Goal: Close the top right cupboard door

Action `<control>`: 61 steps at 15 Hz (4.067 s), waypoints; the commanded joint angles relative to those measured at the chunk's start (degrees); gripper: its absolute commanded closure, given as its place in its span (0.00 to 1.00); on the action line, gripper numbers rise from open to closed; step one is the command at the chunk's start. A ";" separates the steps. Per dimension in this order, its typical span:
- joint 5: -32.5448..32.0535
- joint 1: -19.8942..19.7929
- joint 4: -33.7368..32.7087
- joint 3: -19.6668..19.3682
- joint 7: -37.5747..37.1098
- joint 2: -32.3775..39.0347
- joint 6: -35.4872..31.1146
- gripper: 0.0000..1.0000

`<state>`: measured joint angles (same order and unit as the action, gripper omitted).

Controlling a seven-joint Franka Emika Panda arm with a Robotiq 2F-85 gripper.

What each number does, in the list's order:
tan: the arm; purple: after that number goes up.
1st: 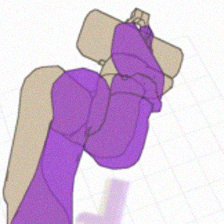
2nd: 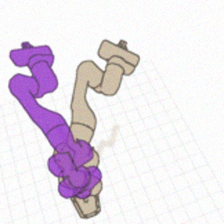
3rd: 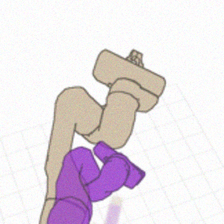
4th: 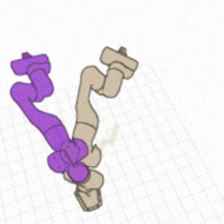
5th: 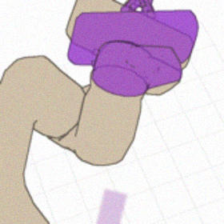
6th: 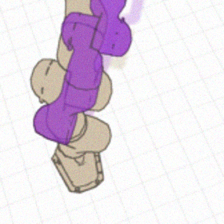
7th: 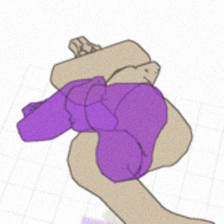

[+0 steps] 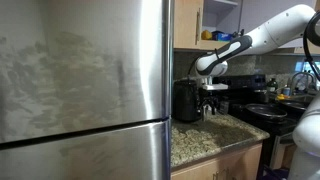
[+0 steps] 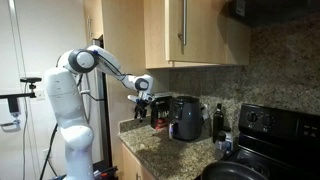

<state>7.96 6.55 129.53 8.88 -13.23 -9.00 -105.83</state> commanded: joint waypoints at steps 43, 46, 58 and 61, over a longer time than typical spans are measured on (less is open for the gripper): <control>-11.92 -11.37 5.17 -4.46 -61.58 -77.73 11.66 0.00; -13.01 -14.57 -1.20 -10.99 -63.99 -77.49 10.83 0.00; -10.24 -23.09 -14.50 -27.23 -66.52 -71.40 4.98 0.00; -8.91 -22.80 -21.46 -32.05 -69.58 -63.90 -1.03 0.00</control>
<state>-3.40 -15.06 115.33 -18.64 -81.17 -81.22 -102.86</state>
